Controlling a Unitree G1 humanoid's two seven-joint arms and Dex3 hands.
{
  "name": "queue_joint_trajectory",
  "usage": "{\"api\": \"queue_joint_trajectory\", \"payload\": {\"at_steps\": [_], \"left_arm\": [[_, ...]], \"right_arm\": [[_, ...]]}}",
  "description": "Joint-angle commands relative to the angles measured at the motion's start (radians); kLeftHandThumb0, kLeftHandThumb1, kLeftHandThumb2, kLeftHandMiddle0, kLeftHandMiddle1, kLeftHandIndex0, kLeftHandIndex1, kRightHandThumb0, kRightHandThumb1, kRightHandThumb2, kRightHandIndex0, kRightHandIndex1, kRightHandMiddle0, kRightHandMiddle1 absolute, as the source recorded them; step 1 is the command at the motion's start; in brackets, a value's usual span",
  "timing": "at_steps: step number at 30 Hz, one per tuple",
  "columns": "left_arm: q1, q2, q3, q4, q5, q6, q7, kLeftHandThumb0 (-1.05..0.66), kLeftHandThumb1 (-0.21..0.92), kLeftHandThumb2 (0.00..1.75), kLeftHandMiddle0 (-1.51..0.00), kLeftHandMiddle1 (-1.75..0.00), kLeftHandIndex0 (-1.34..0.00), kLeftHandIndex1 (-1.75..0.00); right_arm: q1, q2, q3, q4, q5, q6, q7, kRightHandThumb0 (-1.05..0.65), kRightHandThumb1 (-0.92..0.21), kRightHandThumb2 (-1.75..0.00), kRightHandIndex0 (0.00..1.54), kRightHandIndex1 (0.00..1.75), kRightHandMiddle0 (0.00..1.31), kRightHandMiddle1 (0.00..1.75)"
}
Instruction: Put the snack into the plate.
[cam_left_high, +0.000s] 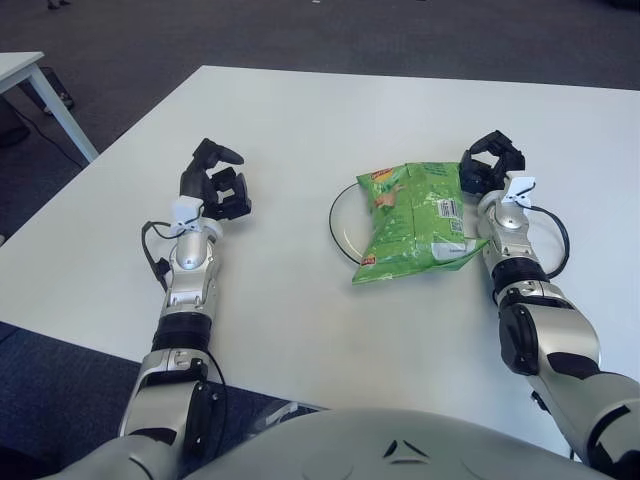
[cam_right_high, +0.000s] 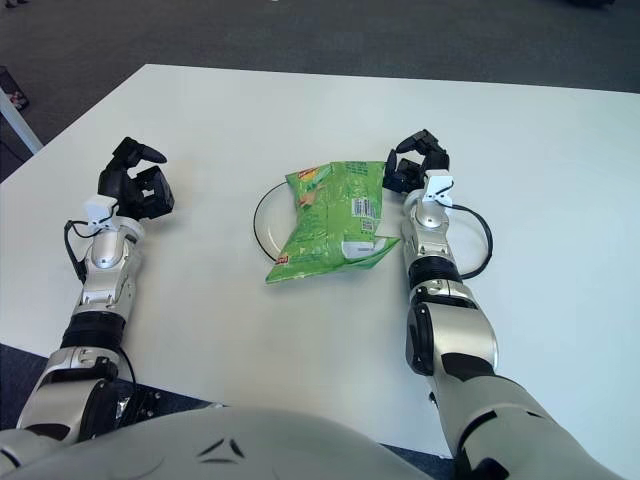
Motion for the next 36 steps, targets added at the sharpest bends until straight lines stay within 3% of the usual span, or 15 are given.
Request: {"api": "queue_joint_trajectory", "payload": {"at_steps": [1,22,36], "left_arm": [[0.210,-0.083,-0.001,0.039,-0.003,0.038,0.028,-0.46,0.37,1.25,-1.09,-1.75,-0.57,-1.75],[0.286,-0.078,0.010,-0.073,-0.005,0.084,0.027,-0.45,0.40,1.21,-1.07,-1.75,-0.55,-1.75],[0.297,-0.073,0.013,-0.076,-0.015,0.084,0.007,-0.45,0.40,1.21,-1.07,-1.75,-0.55,-1.75]], "right_arm": [[0.031,0.036,0.024,0.069,-0.024,0.043,0.008,-0.46,-0.36,-1.26,1.31,1.75,0.58,1.75],[0.001,0.055,0.044,0.094,-0.029,0.037,0.027,-0.51,-0.24,-1.41,1.32,1.75,0.68,1.75],[0.005,0.056,0.053,0.085,-0.036,0.044,0.001,-0.49,-0.28,-1.36,1.31,1.75,0.64,1.75]]}}
